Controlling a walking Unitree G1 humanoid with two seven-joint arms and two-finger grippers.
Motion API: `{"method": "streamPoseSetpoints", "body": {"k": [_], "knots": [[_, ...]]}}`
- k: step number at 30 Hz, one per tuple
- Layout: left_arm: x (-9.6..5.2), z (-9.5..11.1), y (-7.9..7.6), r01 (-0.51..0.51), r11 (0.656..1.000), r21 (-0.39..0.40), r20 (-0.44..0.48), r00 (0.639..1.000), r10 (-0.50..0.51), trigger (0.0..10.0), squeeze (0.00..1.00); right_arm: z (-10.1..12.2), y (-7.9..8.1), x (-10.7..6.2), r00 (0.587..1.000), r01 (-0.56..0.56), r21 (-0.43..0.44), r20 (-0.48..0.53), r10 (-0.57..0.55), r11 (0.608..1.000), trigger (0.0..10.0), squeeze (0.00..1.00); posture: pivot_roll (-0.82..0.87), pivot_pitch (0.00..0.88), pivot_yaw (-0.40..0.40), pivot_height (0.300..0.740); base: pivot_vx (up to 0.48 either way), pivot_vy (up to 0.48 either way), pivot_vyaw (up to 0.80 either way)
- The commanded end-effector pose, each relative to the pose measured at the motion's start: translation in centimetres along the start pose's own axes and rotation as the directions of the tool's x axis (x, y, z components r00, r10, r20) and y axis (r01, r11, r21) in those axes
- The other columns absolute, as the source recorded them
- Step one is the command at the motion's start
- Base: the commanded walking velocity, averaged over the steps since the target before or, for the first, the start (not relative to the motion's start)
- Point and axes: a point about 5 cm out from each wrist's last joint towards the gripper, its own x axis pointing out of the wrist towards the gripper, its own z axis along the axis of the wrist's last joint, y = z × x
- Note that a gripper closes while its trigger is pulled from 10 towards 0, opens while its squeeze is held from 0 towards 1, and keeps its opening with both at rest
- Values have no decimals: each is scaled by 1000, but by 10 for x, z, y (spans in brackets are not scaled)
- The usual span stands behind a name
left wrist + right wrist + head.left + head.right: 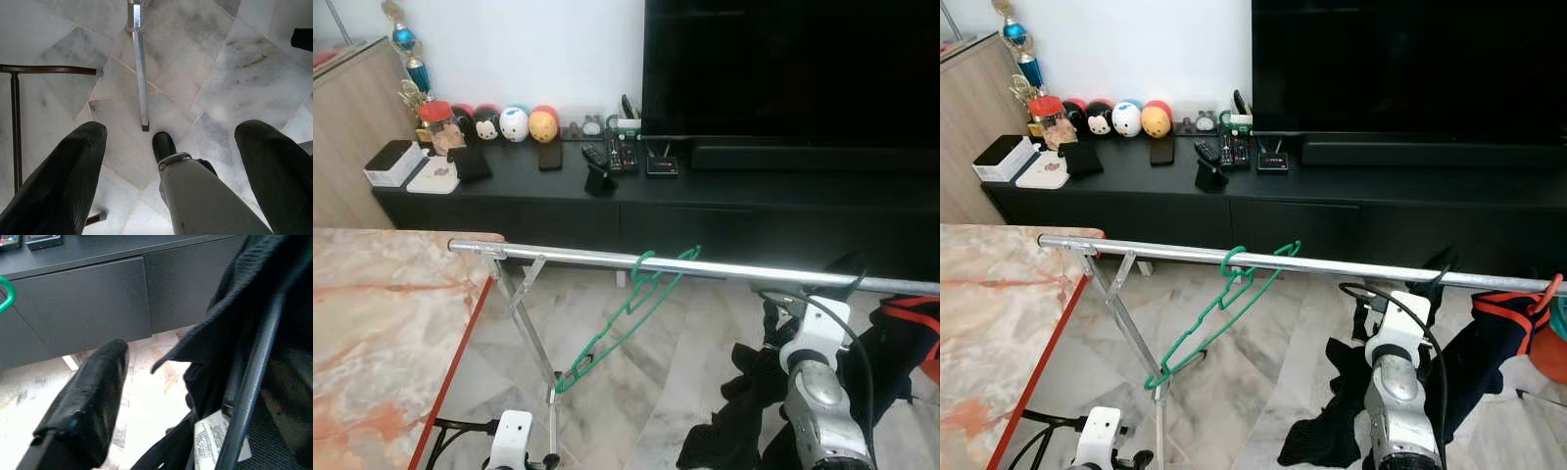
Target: Hang hanger
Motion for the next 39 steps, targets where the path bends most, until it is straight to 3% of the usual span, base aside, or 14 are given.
{"method": "streamPoseSetpoints", "body": {"k": [1, 3, 4, 6, 7, 8, 20, 21, 22, 39], "knots": [[-1, -2, 2, -6, 1000, 9, -10, 1000, 6, 10000, 0, -1, 0, 2, 1000, 5, 7, -14, -5, 1000, 0, 0, -63, 0, 36, 740, 0, 0, 0], [-1, -2, 2, -5, 1000, 8, -10, 1000, 5, 10000, 0, 0, 0, 3, 1000, 9, 6, -13, -8, 1000, 78, 0, -63, 0, 36, 740, 0, 0, 0], [-1, -2, 2, -4, 1000, 7, -10, 1000, 4, 10000, 0, 0, -1, 4, 1000, 12, 7, -12, -12, 1000, 2863, 0, -64, 0, 36, 740, 0, 0, 0], [-1, -2, 2, -3, 1000, 6, -10, 1000, 3, 10000, 0, 0, -2, 4, 1000, 14, 8, -12, -14, 1000, 2980, 0, -64, 0, 36, 740, 0, 0, 0], [-1, -2, 2, -2, 1000, 7, -10, 1000, 2, 10000, 0, 0, -2, 5, 1000, 12, 5, -16, -12, 1000, 3882, 0, -64, 0, 36, 740, 0, 0, 0], [-1, -2, 2, -1, 1000, 7, -10, 1000, 1, 10000, 0, -1, -2, 5, 1000, 13, 5, -16, -13, 1000, 10000, 0, -65, 0, 36, 740, 0, 0, 0], [-1, -2, 2, 3, 1000, 1, -8, 1000, -3, 10000, 0, -4, -1, 5, 1000, 11, 7, -19, -11, 1000, 10000, 0, -62, 0, 36, 740, 0, 0, 0], [-1, -2, 2, 3, 1000, 0, -8, 1000, -3, 10000, 0, -3, -1, 5, 1000, 11, 7, -18, -11, 1000, 2863, 0, -62, 0, 36, 740, 0, 0, 0], [-1, -2, 2, 4, 1000, -2, -7, 1000, -4, 10000, 0, -3, -1, 5, 1000, 10, 10, -15, -10, 1000, 0, 0, -62, 0, 36, 740, 0, 0, 0], [-1, -2, 1, 19, 1000, -11, -5, 1000, -19, 10000, 0, -6, 0, 4, 1000, 6, 12, -19, -6, 1000, 0, 0, -60, 0, 37, 740, 0, 0, 0]]}}
